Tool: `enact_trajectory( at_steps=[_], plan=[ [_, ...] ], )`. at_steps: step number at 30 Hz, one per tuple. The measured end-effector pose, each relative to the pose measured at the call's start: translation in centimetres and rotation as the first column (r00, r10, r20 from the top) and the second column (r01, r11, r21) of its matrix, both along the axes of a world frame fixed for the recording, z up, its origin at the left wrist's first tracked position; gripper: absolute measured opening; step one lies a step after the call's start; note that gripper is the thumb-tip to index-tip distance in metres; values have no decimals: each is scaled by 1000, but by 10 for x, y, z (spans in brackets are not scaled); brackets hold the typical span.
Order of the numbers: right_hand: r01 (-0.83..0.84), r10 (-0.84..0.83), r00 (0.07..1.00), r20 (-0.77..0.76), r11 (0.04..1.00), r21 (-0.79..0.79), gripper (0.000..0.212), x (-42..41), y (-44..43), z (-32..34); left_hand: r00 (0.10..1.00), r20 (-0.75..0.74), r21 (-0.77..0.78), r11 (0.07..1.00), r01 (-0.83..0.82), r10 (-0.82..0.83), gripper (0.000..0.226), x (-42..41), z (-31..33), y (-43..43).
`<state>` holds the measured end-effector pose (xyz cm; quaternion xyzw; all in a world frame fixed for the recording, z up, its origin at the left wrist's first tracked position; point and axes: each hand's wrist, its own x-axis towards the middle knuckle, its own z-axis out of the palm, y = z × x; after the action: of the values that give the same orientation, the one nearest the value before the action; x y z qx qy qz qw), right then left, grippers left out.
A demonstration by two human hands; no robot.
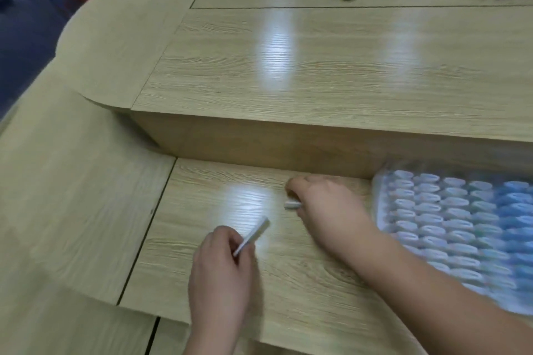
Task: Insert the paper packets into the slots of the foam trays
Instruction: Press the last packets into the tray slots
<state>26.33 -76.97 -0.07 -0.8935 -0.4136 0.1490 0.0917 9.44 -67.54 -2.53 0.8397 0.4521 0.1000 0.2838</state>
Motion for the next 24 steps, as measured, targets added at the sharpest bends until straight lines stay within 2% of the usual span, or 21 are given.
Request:
enact_trajectory(
  at_steps=[3, 6, 8, 14, 17, 19, 21, 24],
  plan=[
    [-27, 30, 995, -94, 999, 39, 17, 0, -1, 10, 996, 79, -198, 980, -19, 35, 18, -9, 7, 9],
    [13, 17, 987, -162, 984, 179, 25, 4, -18, 33, 967, 231, -465, 885, 14, 106, 25, -7, 23, 3],
    [55, -8, 985, -170, 961, 272, 29, 10, -40, 51, 957, 266, -519, 854, 38, 118, 23, -2, 34, -8],
    [243, -167, 959, -227, 899, 365, 34, 33, -151, 90, 936, 352, -509, 841, 186, 6, 15, 33, 74, -61],
    [368, -287, 927, -242, 820, 438, 31, 43, -218, 104, 889, 454, -430, 860, 275, -57, 23, 57, 94, -93],
    [428, -359, 904, -232, 767, 479, 41, 51, -264, 109, 862, 493, -347, 882, 318, -116, 26, 75, 107, -118],
    [452, -415, 889, -193, 733, 509, 49, 55, -311, 109, 825, 534, -292, 875, 386, -185, 16, 91, 118, -149],
    [477, -485, 864, -132, 710, 517, 20, 62, -362, 107, 757, 566, -181, 846, 501, -327, 20, 112, 118, -202]
  ],
)
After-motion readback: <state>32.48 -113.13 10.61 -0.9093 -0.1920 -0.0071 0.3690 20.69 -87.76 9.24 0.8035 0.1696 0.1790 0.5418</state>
